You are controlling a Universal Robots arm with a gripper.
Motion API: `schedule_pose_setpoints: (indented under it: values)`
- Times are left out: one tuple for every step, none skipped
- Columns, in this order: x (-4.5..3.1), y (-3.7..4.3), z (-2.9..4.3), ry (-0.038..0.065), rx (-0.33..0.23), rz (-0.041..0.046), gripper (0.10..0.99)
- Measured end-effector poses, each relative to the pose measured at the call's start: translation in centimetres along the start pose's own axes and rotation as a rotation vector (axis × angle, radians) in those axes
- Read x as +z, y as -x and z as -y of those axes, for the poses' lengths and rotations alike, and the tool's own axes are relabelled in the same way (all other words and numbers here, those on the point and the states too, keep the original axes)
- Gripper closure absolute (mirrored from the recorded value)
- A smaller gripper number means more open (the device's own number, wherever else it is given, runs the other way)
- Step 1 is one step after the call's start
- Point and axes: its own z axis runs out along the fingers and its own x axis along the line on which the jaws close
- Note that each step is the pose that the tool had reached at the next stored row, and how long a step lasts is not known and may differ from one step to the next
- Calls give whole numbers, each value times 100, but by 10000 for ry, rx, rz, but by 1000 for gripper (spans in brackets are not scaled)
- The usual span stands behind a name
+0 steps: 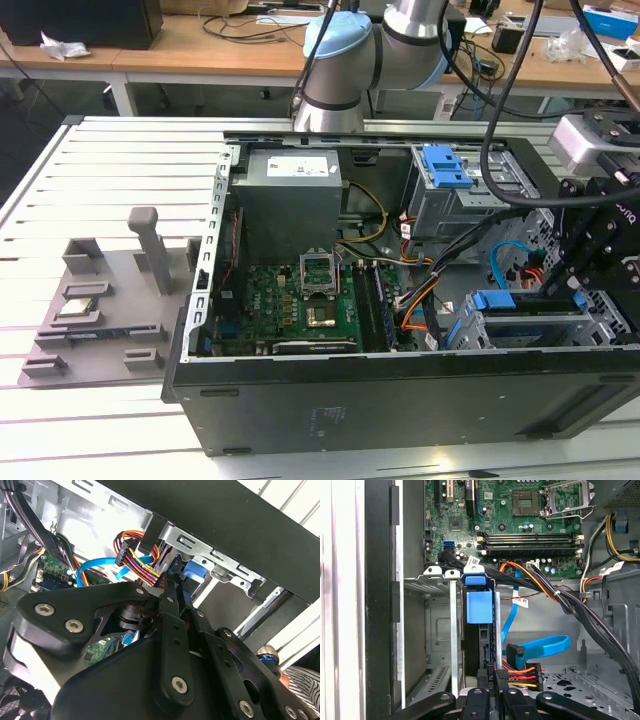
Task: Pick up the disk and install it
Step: 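Insert the first disk wire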
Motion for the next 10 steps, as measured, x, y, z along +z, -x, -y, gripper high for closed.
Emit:
schedule_pose_setpoints:
  values:
    - [5, -1, 1, 0, 1, 2, 914]
    - [11, -1, 2, 1, 0, 2, 914]
    - [23, -2, 3, 1, -1, -6, 914]
    - [29, -2, 3, 1, 0, -8, 914]
    - [30, -2, 3, 0, 0, -6, 914]
    - [34, -2, 4, 1, 0, 1, 914]
    - [37, -1, 4, 1, -1, 9, 914]
    - [45, -1, 4, 3, -2, 26, 914]
    - [44, -2, 4, 3, -2, 20, 902]
    - [39, -2, 4, 3, -1, 10, 839]
